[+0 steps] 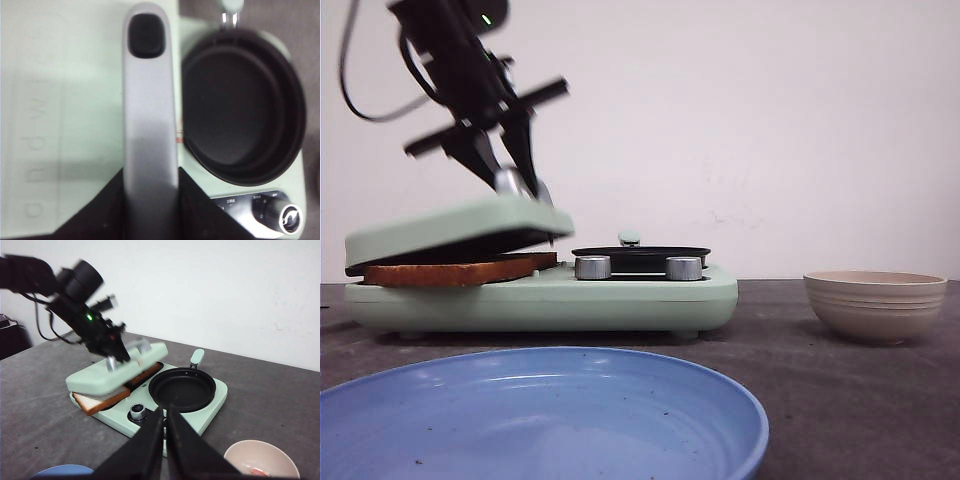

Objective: Make breakfast with bread and shrimp
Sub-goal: 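Grasp the lid handle with the left gripper and close the lid down, then release the lid, raise the left gripper, reach the right gripper to the bowl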

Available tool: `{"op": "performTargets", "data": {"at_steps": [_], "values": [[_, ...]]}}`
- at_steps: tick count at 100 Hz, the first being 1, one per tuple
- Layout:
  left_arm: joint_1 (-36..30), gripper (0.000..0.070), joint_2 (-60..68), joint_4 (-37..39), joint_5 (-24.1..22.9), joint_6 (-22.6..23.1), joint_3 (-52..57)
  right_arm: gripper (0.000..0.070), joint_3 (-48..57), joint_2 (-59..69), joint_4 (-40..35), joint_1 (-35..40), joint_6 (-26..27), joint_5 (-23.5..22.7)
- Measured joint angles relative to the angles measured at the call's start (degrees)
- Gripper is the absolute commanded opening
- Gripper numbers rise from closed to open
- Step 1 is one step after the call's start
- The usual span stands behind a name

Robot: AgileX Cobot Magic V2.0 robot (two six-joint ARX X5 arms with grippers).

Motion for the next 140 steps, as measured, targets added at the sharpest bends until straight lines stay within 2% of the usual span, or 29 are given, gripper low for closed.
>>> {"op": "performTargets", "data": {"at_steps": [9, 14, 20, 30, 34, 36, 54, 66, 71, 84, 87, 91, 102, 119, 133, 140], "values": [[-0.72, 0.0007, 0.94, 0.09, -0.59, -0.02, 0.0, 0.0, 0.0, 0.0, 0.0, 0.0, 0.0, 0.0], [-0.7, 0.0073, 0.94, 0.13, -0.55, -0.04, 0.0, 0.0, 0.0, 0.0, 0.0, 0.0, 0.0, 0.0], [-0.7, 0.0228, 0.94, 0.17, -0.52, -0.02, 0.0, 0.0, 0.0, 0.0, 0.0, 0.0, 0.0, 0.0], [-0.2, 0.0584, 1.46, 0.76, -1.99, 0.2, 0.0, 0.0, 0.0, 0.02, 0.0, 0.0, 0.0, 0.0], [0.26, 0.0677, 1.53, 0.72, -2.23, 0.17, 0.0, 0.0, 0.0, 0.04, 0.0, 0.0, 0.0, 0.0], [0.42, 0.07, 1.53, 0.52, -2.23, 0.17, 0.11, 0.0, 0.0, 0.04, 0.0, 0.0, 0.0, 0.0], [0.92, 0.07, 1.66, -7.13, -2.89, 0.92, 5.35, 0.0, 0.0, 0.07, 0.02, 0.0, 0.0, 0.09], [0.68, 0.0697, 0.94, -8.7, -4.72, 3.06, 11.02, 0.0, 0.0, 0.74, 0.22, 0.0, -0.02, 1.18], [0.61, 0.0579, -0.59, -8.72, -5.77, 3.72, 12.33, 0.0, 0.0, 1.31, 0.35, 0.0, -0.02, 1.53], [0.52, 0.02, -8.35, -7.82, -6.45, 5.66, 13.29, 0.0, 0.0, 2.93, 0.66, 0.0, -0.02, 1.55], [0.55, 0.0091, -10.6, -7.32, -6.47, 6.14, 13.31, 0.0, 0.0, 3.26, 0.7, 0.0, -0.02, 1.55], [0.52, 0.0, -13.55, -7.13, -6.47, 6.67, 13.57, 0.0, 0.0, 3.67, 0.74, 0.0, -0.02, 1.55], [0.52, 0.0, -21.07, -7.87, -6.49, 8.94, 14.21, 0.0, 0.0, 5.01, 0.9, 0.0, -0.02, 1.55], [0.39, 0.0, -30.8, -14.82, -6.64, 13.22, 14.25, 0.0, 0.0, 7.58, 1.9, 0.0, -0.02, 1.55], [0.31, 0.0, -39.01, -18.18, -6.69, 14.19, 13.55, 0.0, 0.0, 10.58, 5.09, 0.0, 0.02, 1.88], [0.24, 0.0, -43.54, -19.28, -6.69, 14.23, 12.81, 0.0, 0.0, 12.52, 7.69, 0.0, 0.76, 4.39]]}}
